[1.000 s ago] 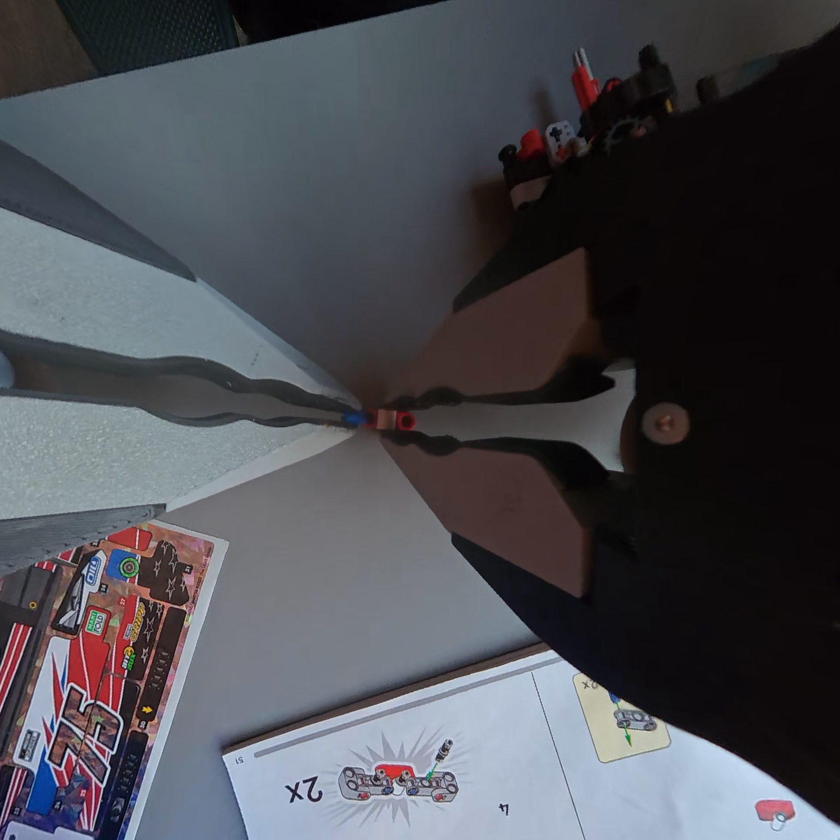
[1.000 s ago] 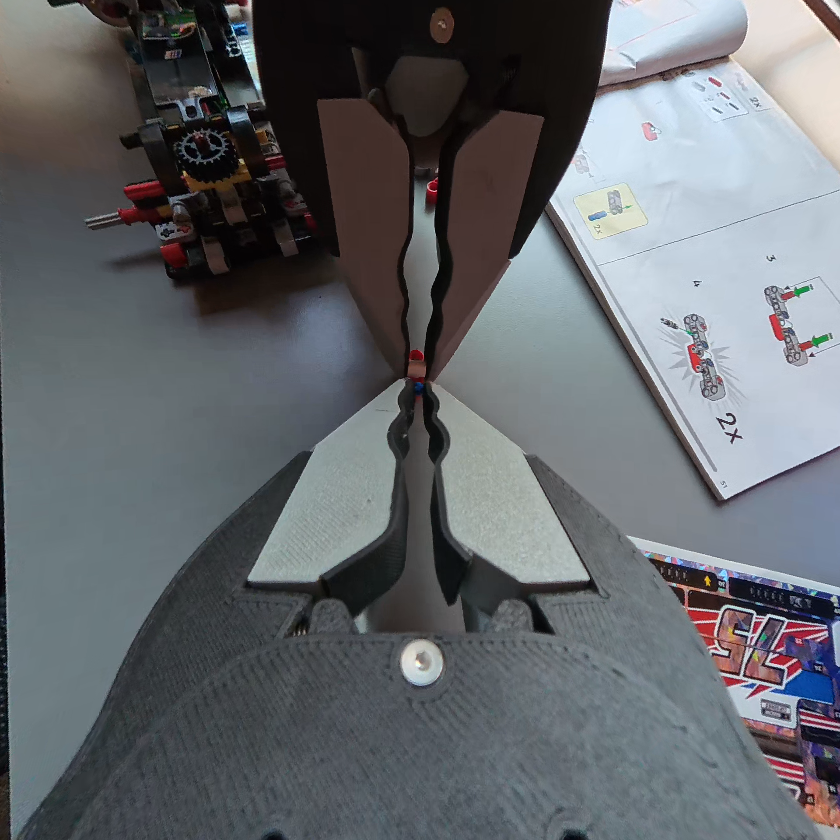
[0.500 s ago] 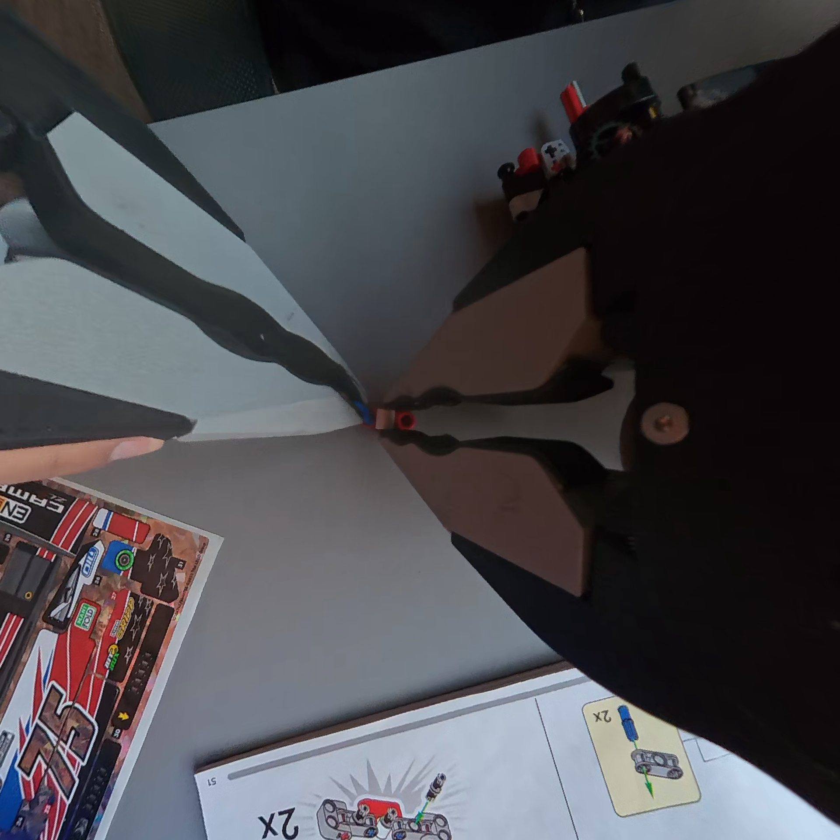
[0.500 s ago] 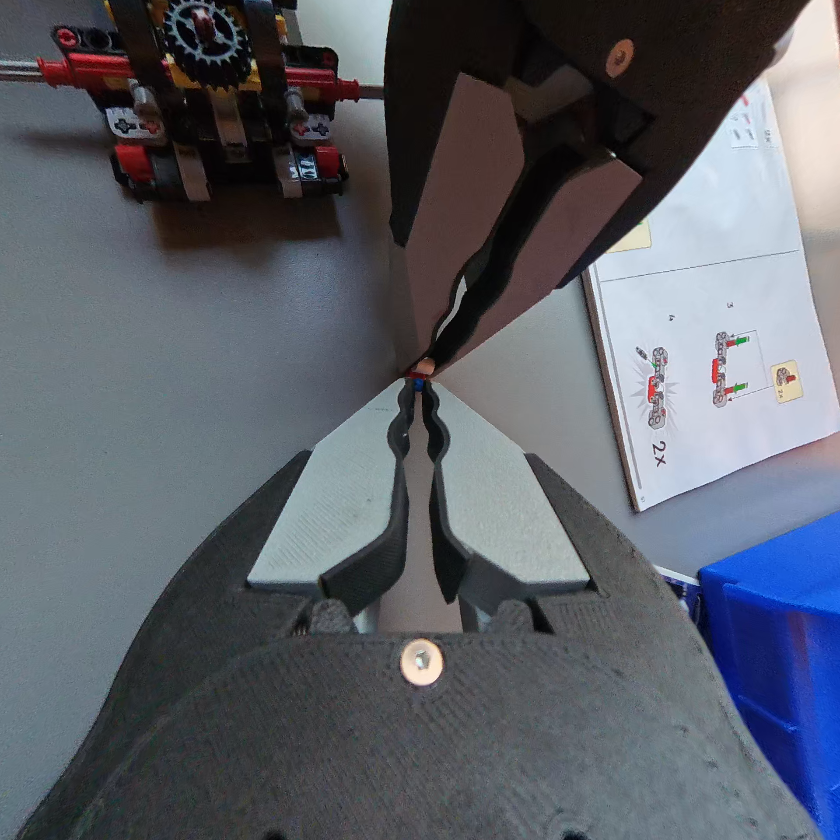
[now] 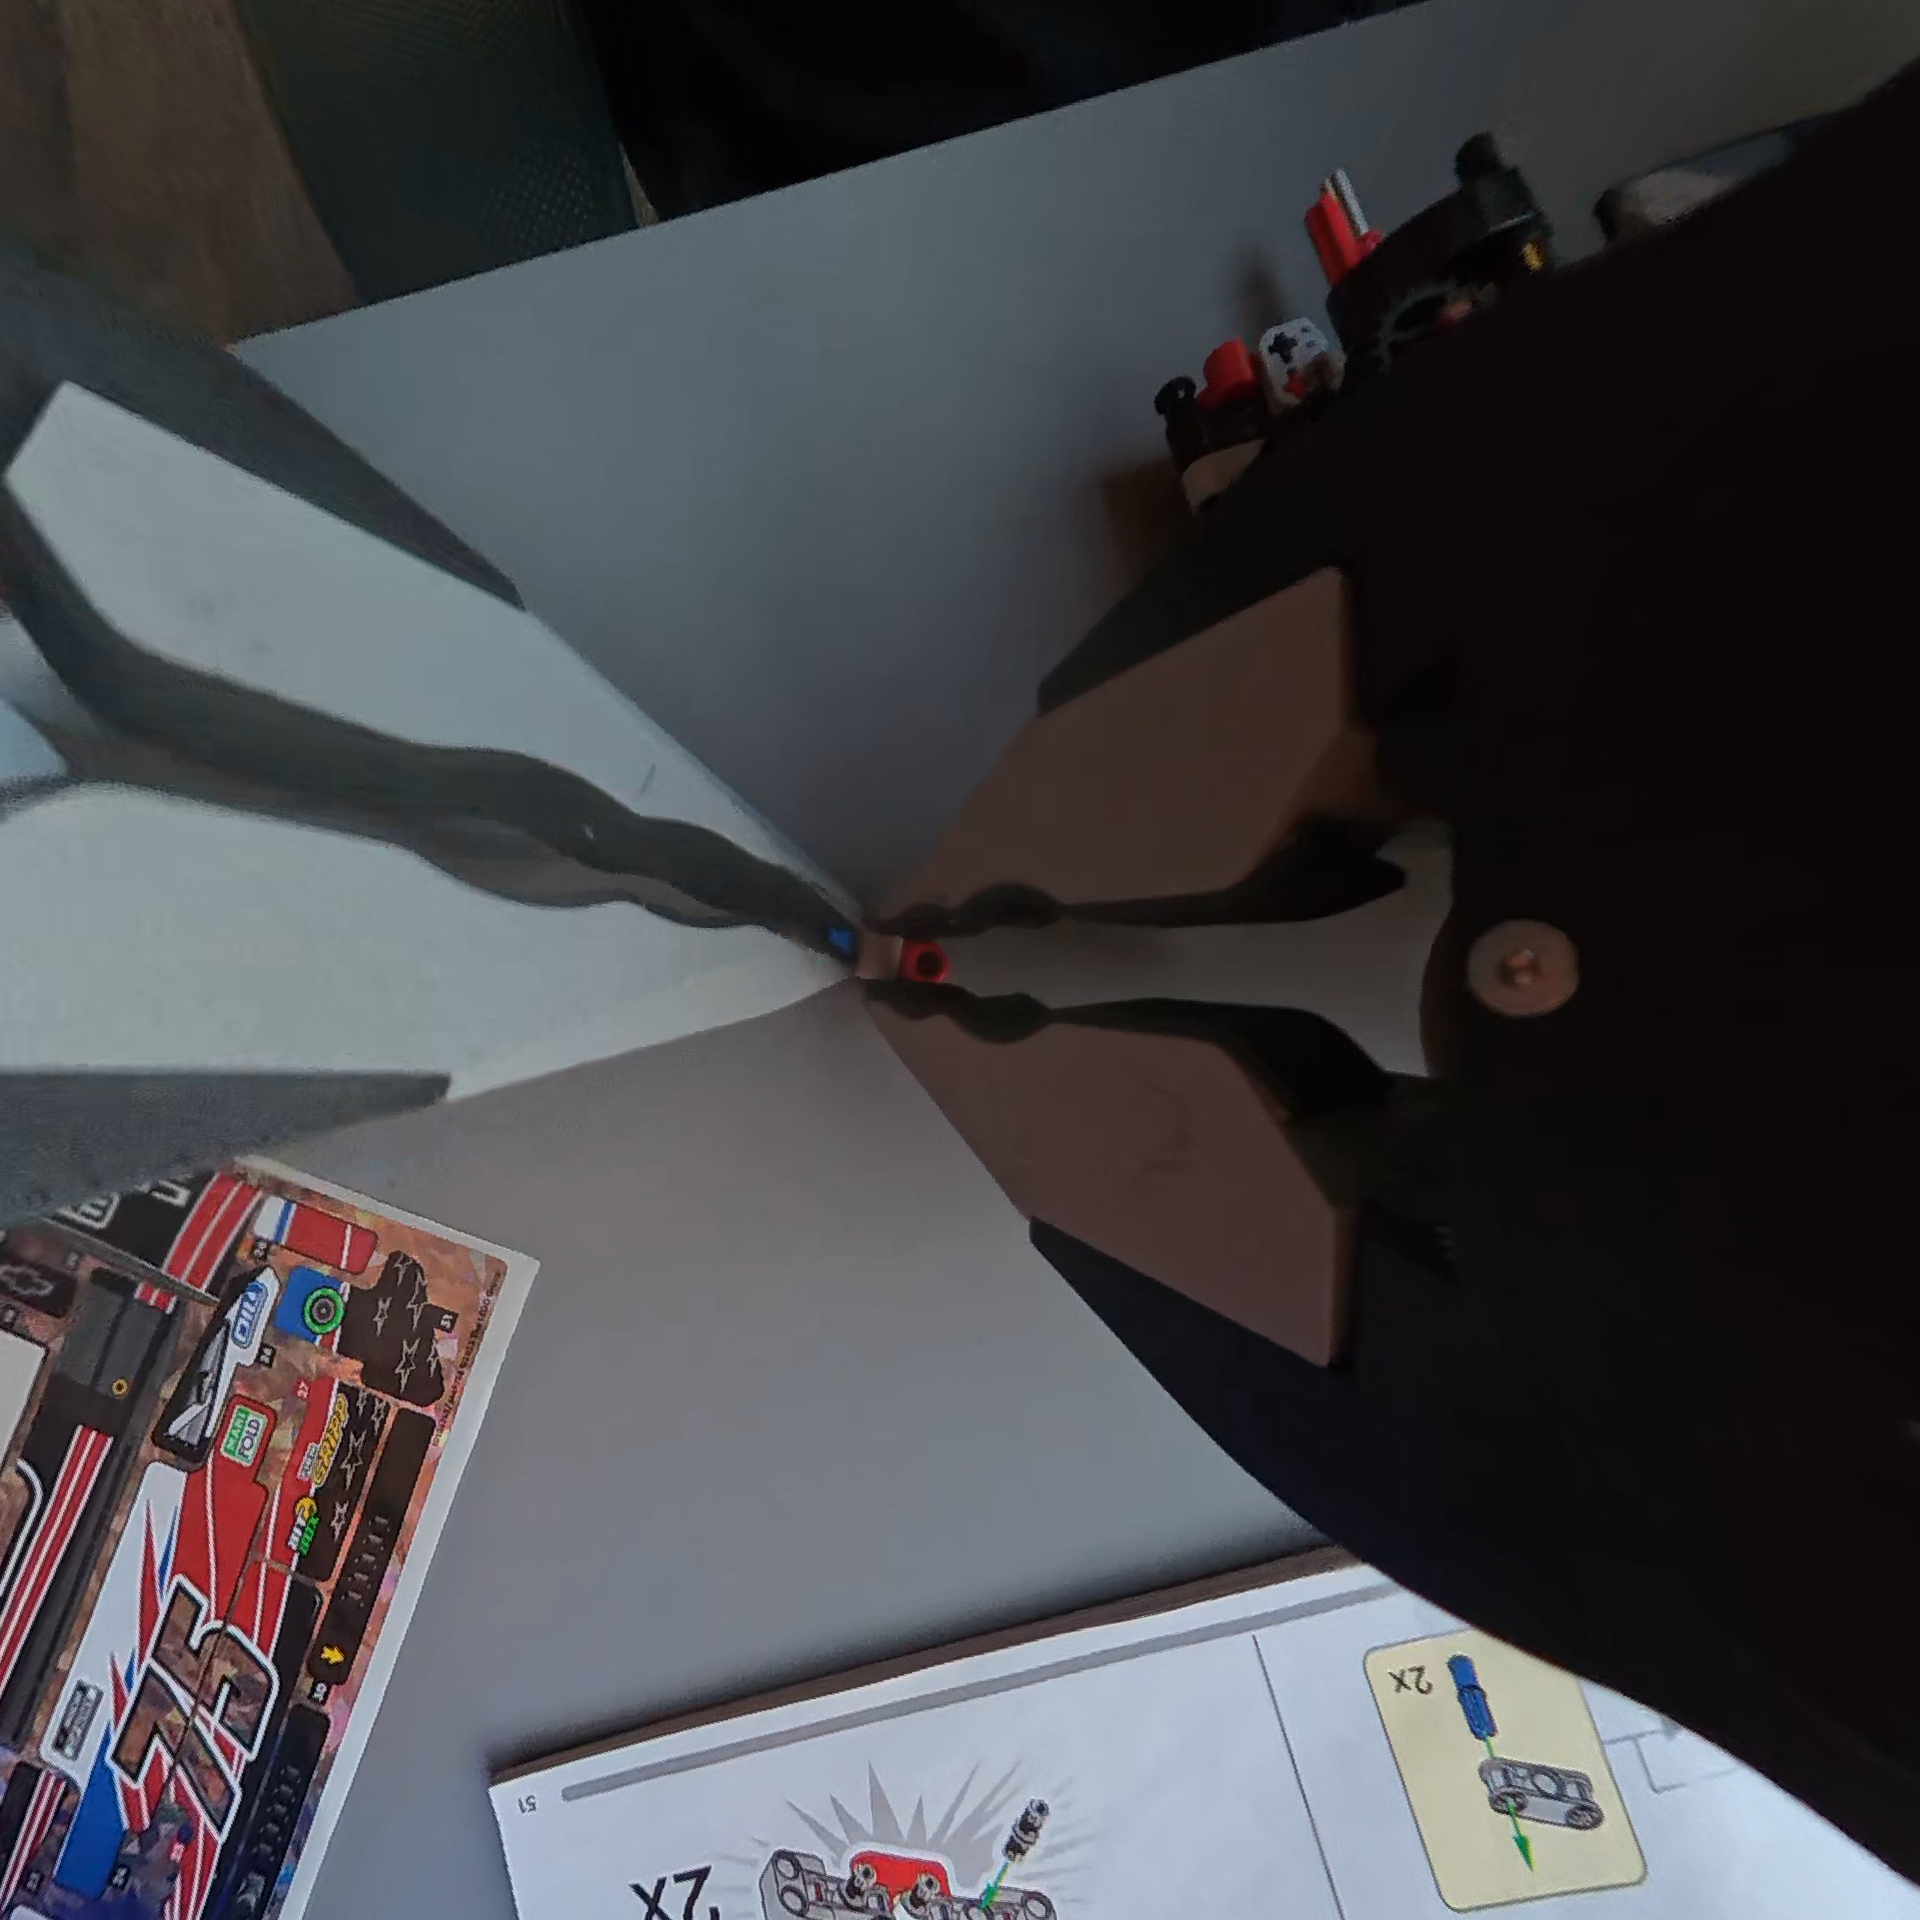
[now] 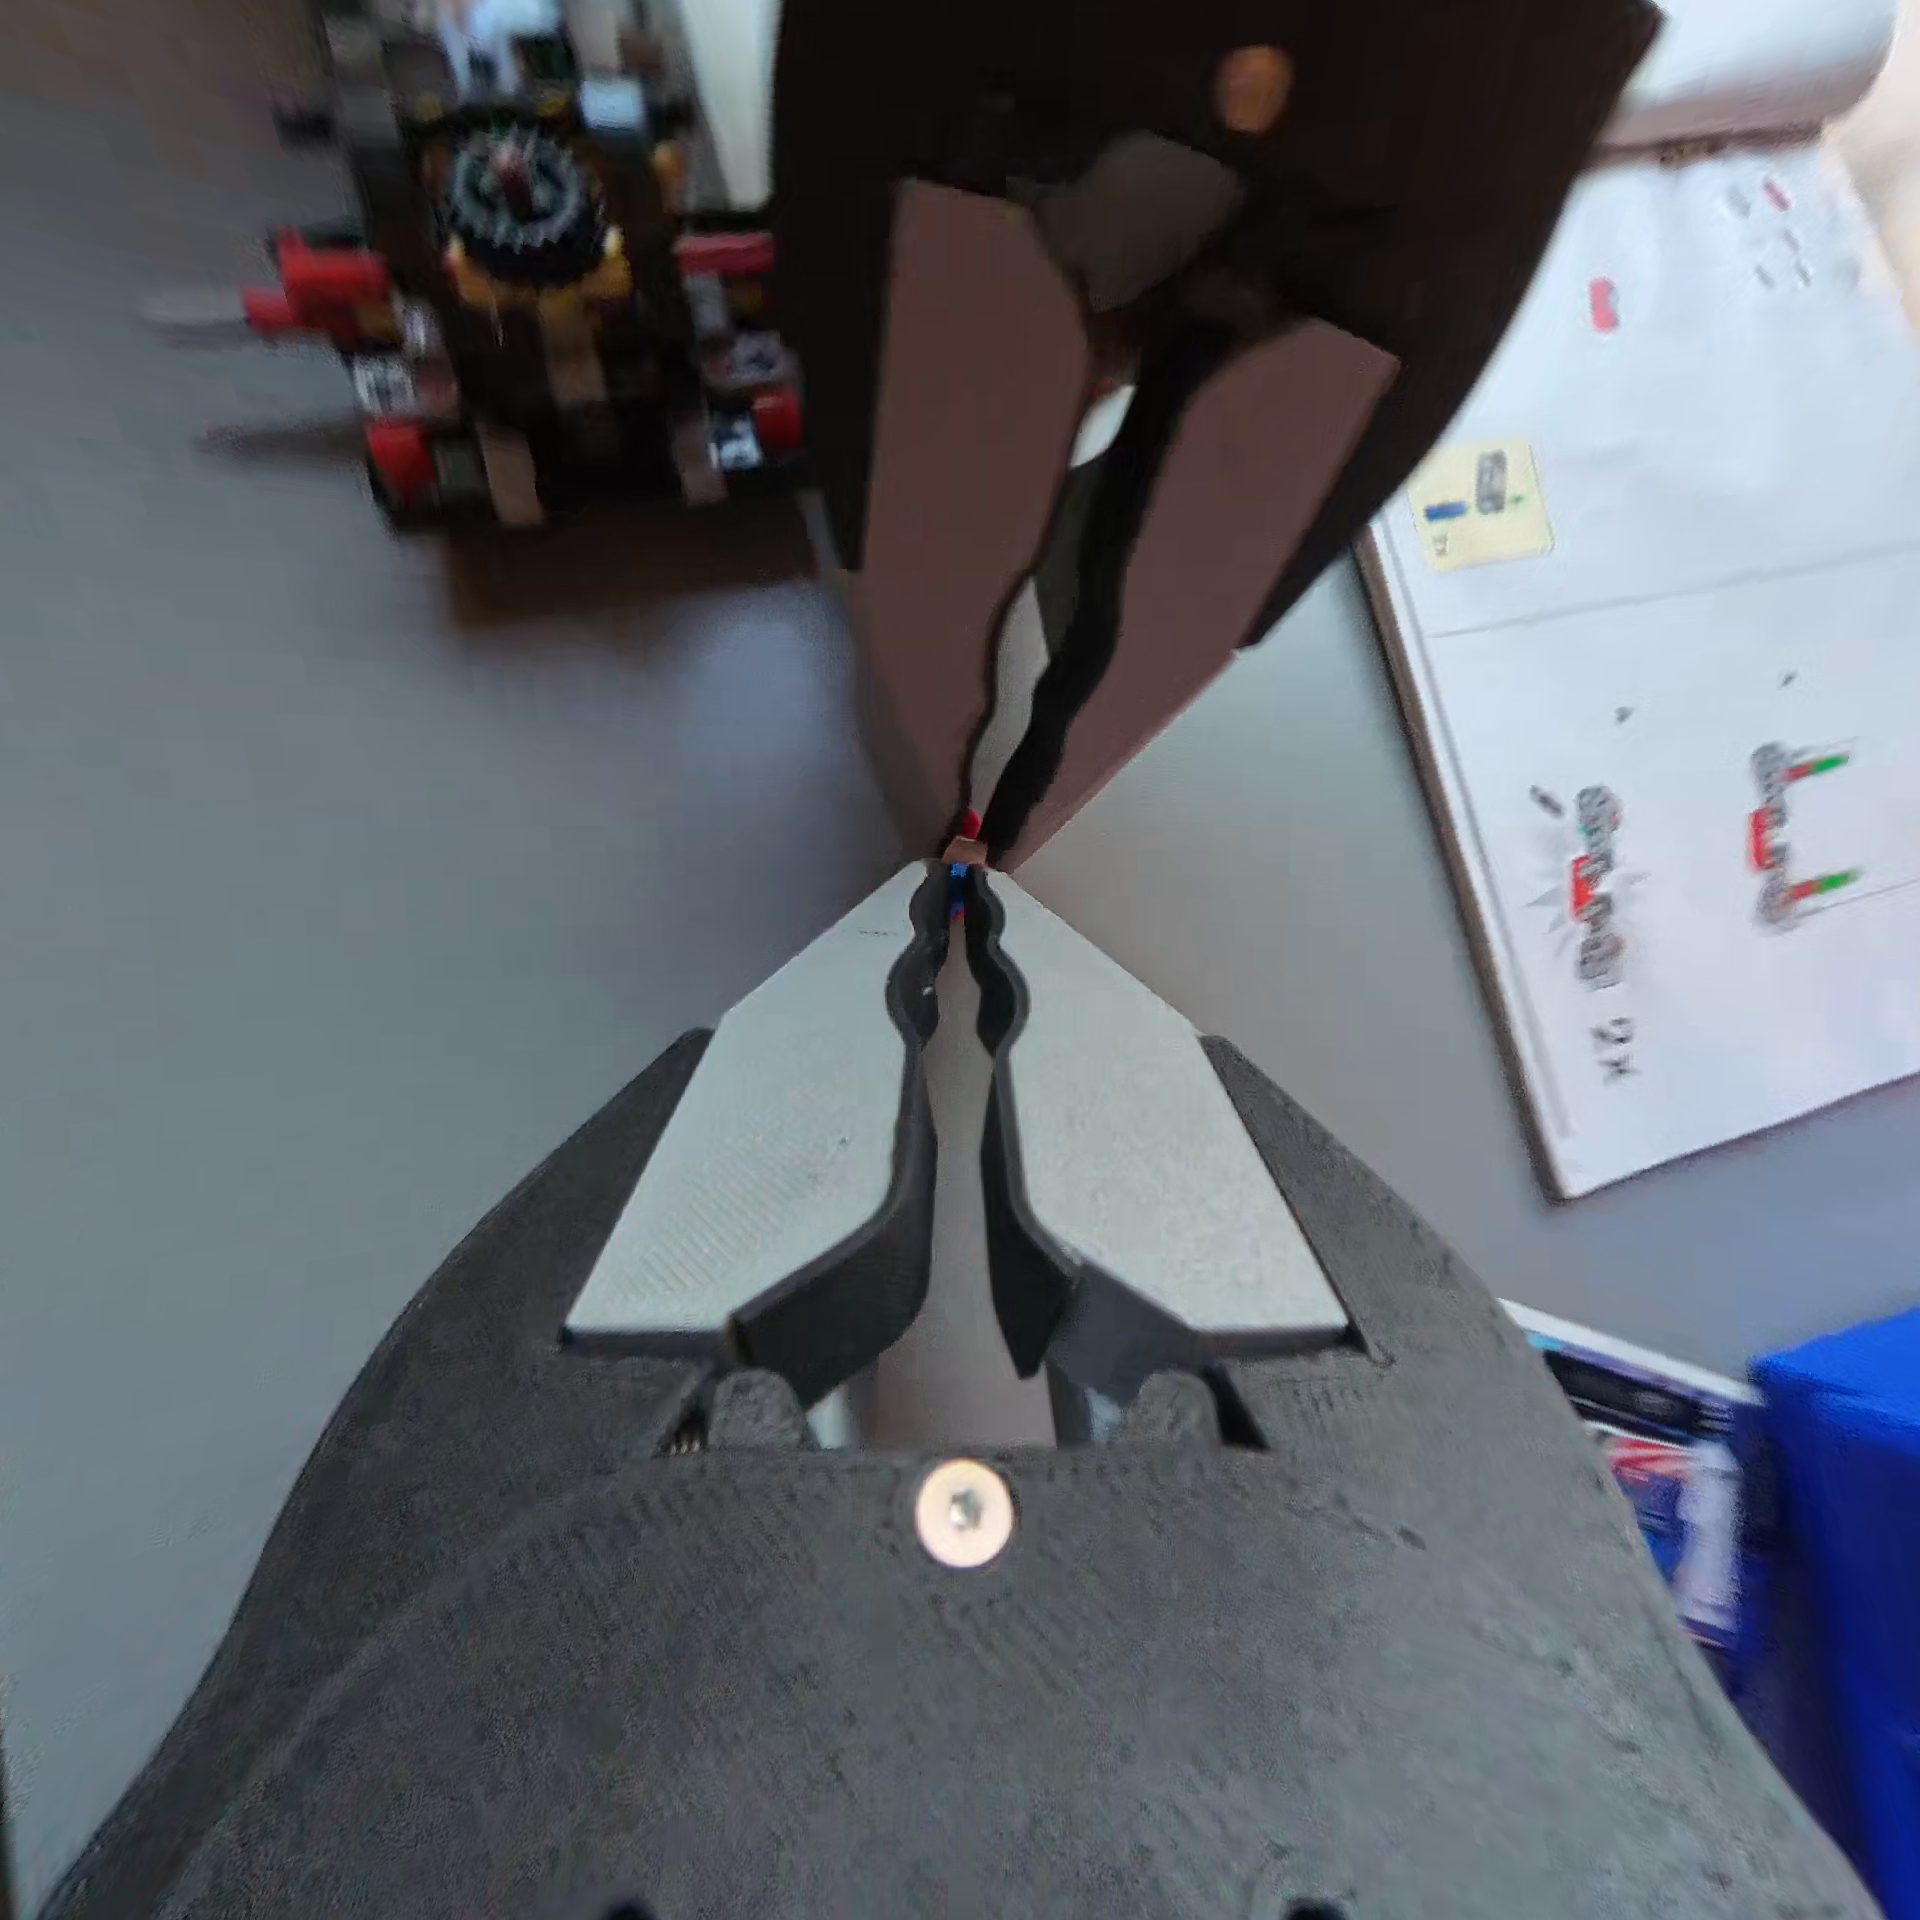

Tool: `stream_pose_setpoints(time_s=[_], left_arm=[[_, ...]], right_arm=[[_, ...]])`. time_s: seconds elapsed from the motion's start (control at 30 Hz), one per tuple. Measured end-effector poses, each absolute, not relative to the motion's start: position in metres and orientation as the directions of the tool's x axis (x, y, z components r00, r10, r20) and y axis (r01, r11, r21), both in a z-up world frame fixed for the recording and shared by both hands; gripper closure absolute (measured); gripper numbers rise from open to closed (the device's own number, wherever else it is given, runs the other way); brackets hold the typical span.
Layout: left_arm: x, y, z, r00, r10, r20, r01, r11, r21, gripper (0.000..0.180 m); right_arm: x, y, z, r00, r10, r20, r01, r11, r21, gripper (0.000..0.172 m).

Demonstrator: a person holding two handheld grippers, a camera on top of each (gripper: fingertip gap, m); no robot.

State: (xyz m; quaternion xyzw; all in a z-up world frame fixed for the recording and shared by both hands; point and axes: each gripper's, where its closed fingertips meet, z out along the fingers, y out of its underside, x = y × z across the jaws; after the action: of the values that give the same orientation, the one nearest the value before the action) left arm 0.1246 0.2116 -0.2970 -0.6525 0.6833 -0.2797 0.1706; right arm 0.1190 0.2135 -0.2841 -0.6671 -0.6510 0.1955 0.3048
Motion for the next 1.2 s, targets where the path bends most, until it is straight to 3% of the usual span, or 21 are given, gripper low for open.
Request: stream_pose_setpoints(time_s=[0.13,0.33,0.43,0.67,0.9,1.2], left_arm=[[0.125,0.215,-0.297,-0.107,-0.988,0.11,-0.806,0.022,-0.592,0.176],[0.125,0.215,-0.297,-0.101,-0.988,0.12,-0.794,0.007,-0.608,0.176],[0.125,0.215,-0.297,-0.094,-0.982,0.161,-0.785,-0.027,-0.619,0.176],[0.125,0.215,-0.297,-0.085,-0.984,0.155,-0.788,-0.028,-0.615,0.176],[0.125,0.215,-0.297,-0.086,-0.987,0.133,-0.802,-0.01,-0.598,0.176],[0.13,0.214,-0.297,-0.08,-0.988,0.133,-0.794,-0.018,-0.608,0.176]], right_arm=[[0.12,0.215,-0.285,-0.021,0.966,0.257,0.815,0.166,-0.555,0.17],[0.123,0.216,-0.282,0.116,0.979,0.165,0.61,0.06,-0.79,0.171],[0.123,0.215,-0.283,0.119,0.952,0.282,0.637,0.145,-0.757,0.171],[0.125,0.215,-0.284,0.081,0.937,0.341,0.725,0.179,-0.665,0.171],[0.124,0.214,-0.291,0.098,0.995,0.031,0.799,-0.06,-0.598,0.17],[0.129,0.219,-0.276,0.193,0.981,-0.007,0.651,-0.133,-0.747,0.172]])
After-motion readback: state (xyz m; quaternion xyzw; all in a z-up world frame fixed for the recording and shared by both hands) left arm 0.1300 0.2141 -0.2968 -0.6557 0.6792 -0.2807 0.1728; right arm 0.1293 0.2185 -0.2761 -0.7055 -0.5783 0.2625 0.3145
